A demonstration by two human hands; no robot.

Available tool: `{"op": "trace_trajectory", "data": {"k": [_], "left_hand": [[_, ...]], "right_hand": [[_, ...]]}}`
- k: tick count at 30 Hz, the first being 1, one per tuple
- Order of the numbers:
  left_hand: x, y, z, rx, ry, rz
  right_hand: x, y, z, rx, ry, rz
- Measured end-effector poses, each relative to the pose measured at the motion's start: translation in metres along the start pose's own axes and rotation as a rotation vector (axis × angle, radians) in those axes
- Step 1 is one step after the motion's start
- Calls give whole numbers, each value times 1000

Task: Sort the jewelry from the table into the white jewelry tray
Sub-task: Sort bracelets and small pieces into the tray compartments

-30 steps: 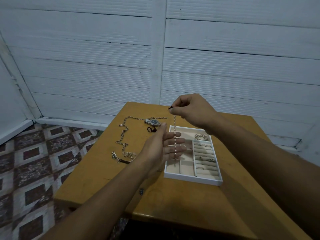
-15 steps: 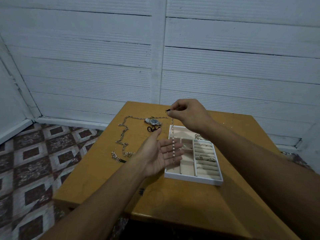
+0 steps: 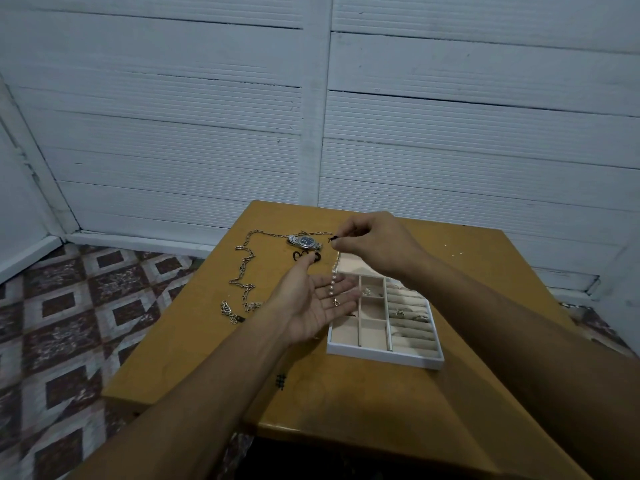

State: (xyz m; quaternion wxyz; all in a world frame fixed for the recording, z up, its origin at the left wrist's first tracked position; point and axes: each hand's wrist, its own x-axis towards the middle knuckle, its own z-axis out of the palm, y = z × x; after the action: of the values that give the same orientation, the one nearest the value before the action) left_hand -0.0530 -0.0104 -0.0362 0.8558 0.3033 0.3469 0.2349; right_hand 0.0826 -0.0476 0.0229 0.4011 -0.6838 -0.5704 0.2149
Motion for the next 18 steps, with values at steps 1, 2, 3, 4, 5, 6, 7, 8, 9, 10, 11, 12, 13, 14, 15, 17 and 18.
{"op": "trace_trajectory", "data": {"k": [1, 2, 3, 4, 5, 6, 7, 8, 9, 10, 11, 12, 13, 14, 15, 17, 18], "left_hand": [[1, 0, 0, 11, 8, 10], [2, 1, 0, 21, 17, 19], [3, 1, 0, 29, 25, 29], [3, 1, 0, 34, 30, 36], [4, 1, 0, 37, 33, 40], [4, 1, 0, 40, 34, 41], [4, 0, 1, 45, 34, 40], [5, 0, 1, 50, 35, 41], [4, -1, 2, 56, 40, 45], [4, -1, 2, 63, 46, 51], [4, -1, 2, 73, 53, 57], [3, -2, 3, 88, 58, 65], [2, -2, 3, 106, 62, 71], [1, -3, 3, 123, 66, 75], [1, -4, 3, 137, 71, 78], [1, -4, 3, 152, 80, 84], [1, -4, 3, 157, 81, 86]], "right_hand": [[-3, 3, 1, -14, -18, 6], [-6, 6, 2, -33, -38, 17], [-9, 9, 3, -51, -61, 31], [-11, 13, 4, -64, -85, 47], [-13, 17, 6, -80, -103, 59], [-15, 21, 7, -100, -112, 69], [-16, 25, 8, -120, -116, 77], [-18, 28, 10, -131, -120, 84], [-19, 30, 11, -136, -124, 90], [-21, 33, 13, -141, -124, 94], [-21, 35, 14, -149, -121, 100], [-22, 37, 16, -159, -119, 105], [-23, 39, 18, -167, -117, 108], [-24, 40, 19, -178, -113, 108], [-25, 41, 21, -188, -107, 105], [-26, 44, 25, -208, -96, 99], [-26, 45, 27, -215, -90, 98]]}}
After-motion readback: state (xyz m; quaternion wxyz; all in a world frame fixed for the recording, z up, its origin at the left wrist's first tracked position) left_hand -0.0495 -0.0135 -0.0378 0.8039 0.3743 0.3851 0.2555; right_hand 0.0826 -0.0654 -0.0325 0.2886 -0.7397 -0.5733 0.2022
